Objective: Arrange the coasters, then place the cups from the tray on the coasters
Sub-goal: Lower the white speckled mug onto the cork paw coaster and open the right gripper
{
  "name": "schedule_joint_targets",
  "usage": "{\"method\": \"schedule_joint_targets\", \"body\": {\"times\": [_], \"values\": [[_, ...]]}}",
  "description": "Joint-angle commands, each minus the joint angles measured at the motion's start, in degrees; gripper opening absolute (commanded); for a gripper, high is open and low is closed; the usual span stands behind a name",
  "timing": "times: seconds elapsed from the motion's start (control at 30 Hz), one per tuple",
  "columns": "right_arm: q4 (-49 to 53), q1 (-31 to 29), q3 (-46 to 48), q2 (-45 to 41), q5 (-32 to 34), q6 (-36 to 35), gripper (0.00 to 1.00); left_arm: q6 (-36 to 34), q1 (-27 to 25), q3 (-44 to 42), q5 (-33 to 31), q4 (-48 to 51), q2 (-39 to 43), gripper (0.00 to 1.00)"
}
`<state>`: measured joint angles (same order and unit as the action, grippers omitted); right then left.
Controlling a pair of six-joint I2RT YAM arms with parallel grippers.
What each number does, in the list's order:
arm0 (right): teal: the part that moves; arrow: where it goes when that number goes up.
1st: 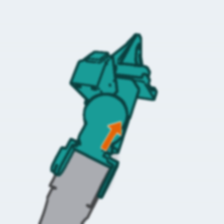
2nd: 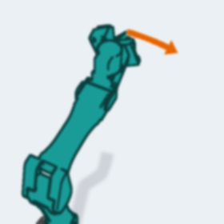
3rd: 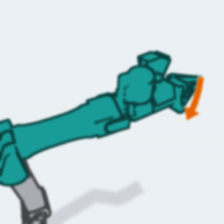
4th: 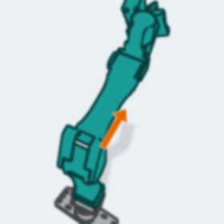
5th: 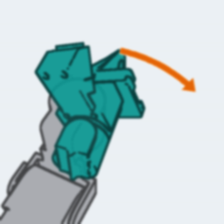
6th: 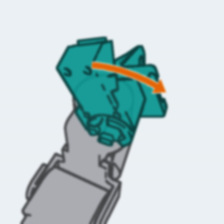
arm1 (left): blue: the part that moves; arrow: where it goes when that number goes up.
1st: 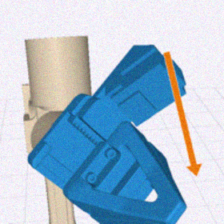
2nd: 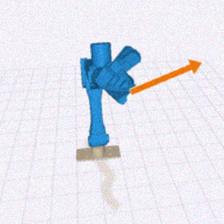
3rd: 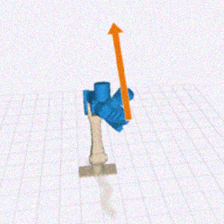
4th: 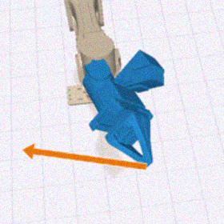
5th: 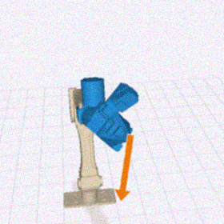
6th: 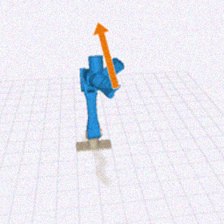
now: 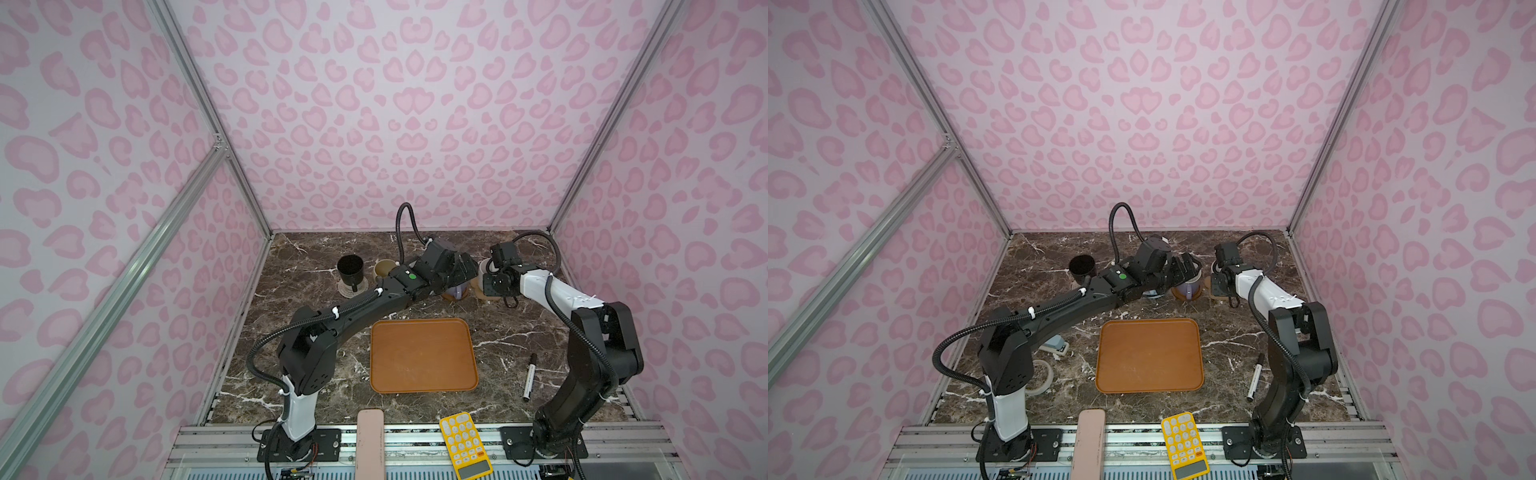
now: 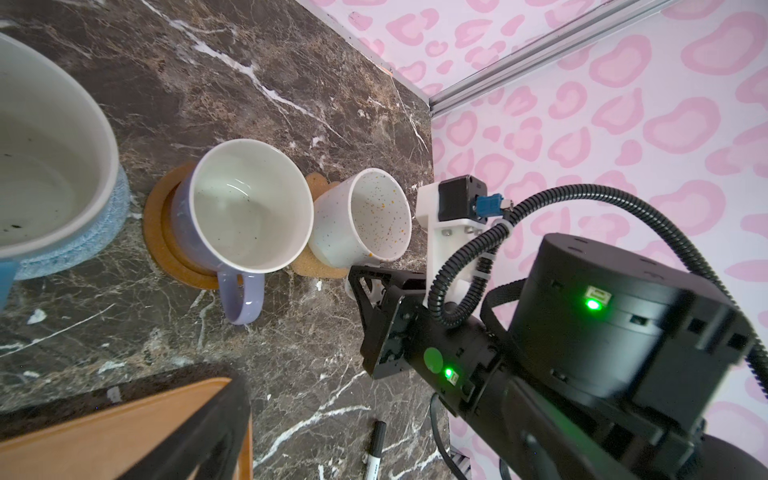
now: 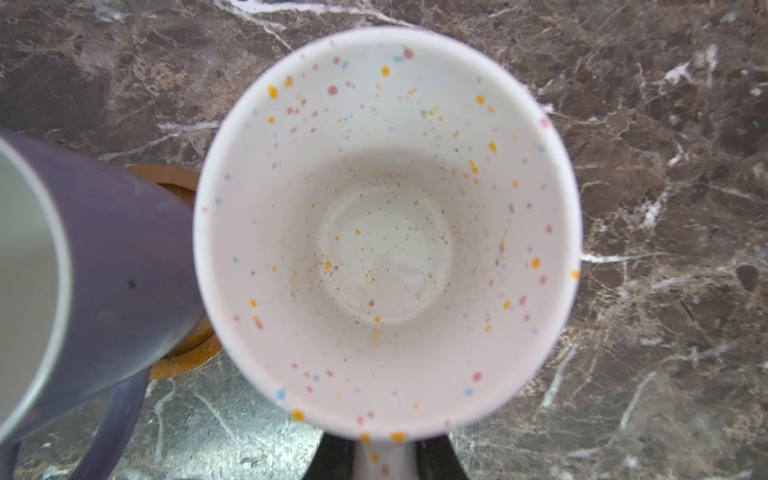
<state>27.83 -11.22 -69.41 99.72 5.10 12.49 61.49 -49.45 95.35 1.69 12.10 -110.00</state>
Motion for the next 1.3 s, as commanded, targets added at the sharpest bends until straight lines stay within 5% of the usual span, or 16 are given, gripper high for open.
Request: {"method": "schedule_joint_targets", "body": {"times": [0.0, 0.23, 0.93, 1.13, 1.27], "values": [[-0.8, -0.1, -0.2, 0.2, 1.0, 0.9, 0.03, 0.2, 0.1, -0.1, -0.1, -1.1, 0.2, 0.97], [0.2, -0.1, -1.0, 1.2, 1.2, 0.9, 0.17, 0.2, 0.1, -0.2, -0.1, -1.2, 0.2, 0.97], [0.7, -0.1, -0.6, -0.8, 2.6, 0.7, 0.39, 0.3, 0.0, -0.6, -1.1, -0.9, 1.0, 0.97], [-0.9, -0.6, 2.1, -8.4, 5.0, 1.2, 0.64, -1.0, 0.0, -3.3, -10.0, 2.7, 6.2, 0.97], [0.4, -0.9, 2.9, -14.8, 7.2, 2.1, 0.96, -3.6, 0.2, -9.6, -15.2, 0.9, 13.0, 0.97]]}}
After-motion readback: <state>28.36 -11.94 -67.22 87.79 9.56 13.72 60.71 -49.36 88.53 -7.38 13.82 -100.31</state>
